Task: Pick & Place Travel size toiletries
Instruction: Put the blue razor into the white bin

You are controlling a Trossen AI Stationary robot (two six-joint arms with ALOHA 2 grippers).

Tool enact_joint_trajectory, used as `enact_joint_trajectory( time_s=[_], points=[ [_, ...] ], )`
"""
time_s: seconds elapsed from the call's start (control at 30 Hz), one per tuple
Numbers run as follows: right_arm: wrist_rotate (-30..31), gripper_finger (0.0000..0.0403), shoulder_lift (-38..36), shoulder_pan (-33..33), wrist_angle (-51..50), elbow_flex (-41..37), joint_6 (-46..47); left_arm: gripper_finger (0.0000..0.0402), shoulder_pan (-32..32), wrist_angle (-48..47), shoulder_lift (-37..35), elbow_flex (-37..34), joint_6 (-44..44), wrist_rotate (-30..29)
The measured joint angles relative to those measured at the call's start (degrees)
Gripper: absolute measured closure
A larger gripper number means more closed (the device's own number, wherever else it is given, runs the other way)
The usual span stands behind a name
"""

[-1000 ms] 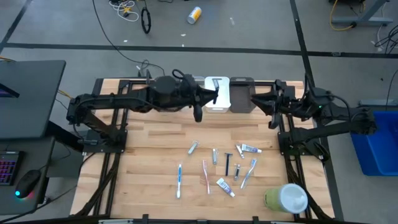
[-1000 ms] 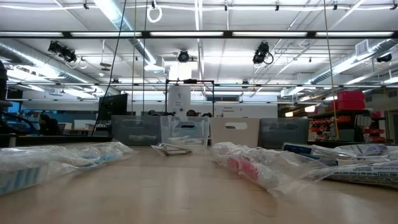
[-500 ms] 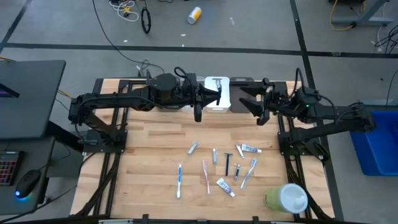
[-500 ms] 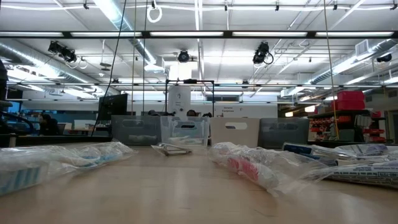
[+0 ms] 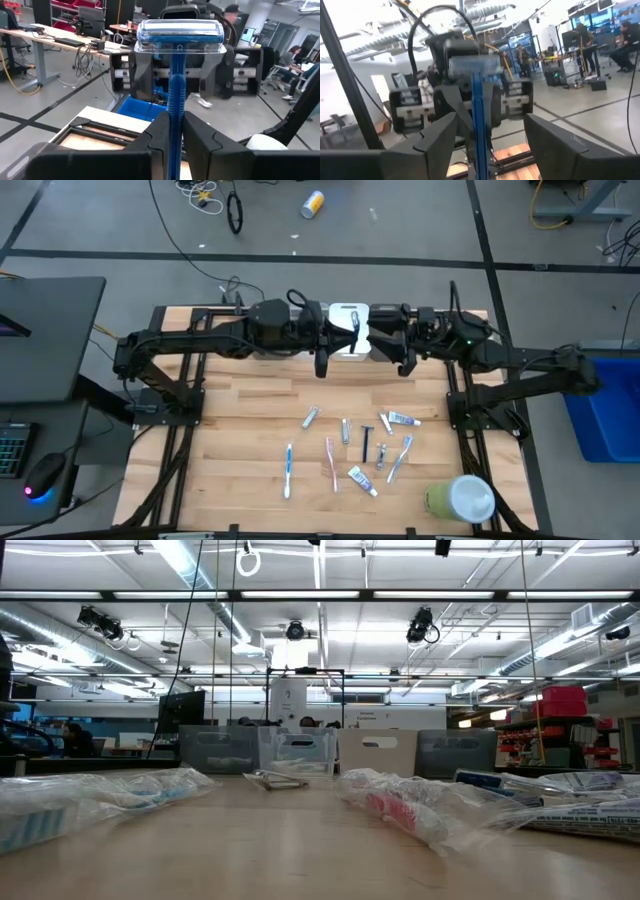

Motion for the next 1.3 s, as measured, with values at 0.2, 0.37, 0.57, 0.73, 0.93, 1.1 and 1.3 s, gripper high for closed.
enact_joint_trajectory(
  time_s=[0.2, 0.37, 0.57, 0.73, 0.93, 1.1, 1.3],
  points=[
    [-3.89, 0.0140, 1.73, -2.00, 3.74, 0.00, 1.87, 0.0355, 0.31, -0.39, 0.00, 0.00, 0.14, -0.14],
    [-6.72, 0.0140, 3.28, -3.46, 5.76, 0.00, 2.70, 0.0355, 0.81, -0.73, 0.00, 0.00, 0.21, -0.03],
    [-10.28, 0.0155, 4.44, -4.86, 8.85, 0.00, 2.35, 0.0355, 1.16, -1.47, 0.00, 0.00, 0.20, 0.25],
    [-10.39, 0.0159, 5.99, -5.79, 10.06, 0.00, 2.27, 0.0355, 1.16, -1.46, 0.00, 0.00, 0.02, 0.32],
    [-10.29, 0.0151, 8.33, -6.10, 12.74, 0.02, 2.50, 0.0356, 1.18, -1.46, -0.02, 0.00, 0.00, 0.22],
    [-11.93, 0.0162, 9.45, -6.10, 15.04, 0.02, 2.97, 0.0356, 1.18, -1.51, -0.02, 0.00, 0.03, 0.20],
    [-12.03, 0.0200, 9.50, -6.10, 15.33, 0.02, 3.82, 0.0356, 1.37, -1.98, -0.04, 0.00, 0.05, 0.11]
  ],
)
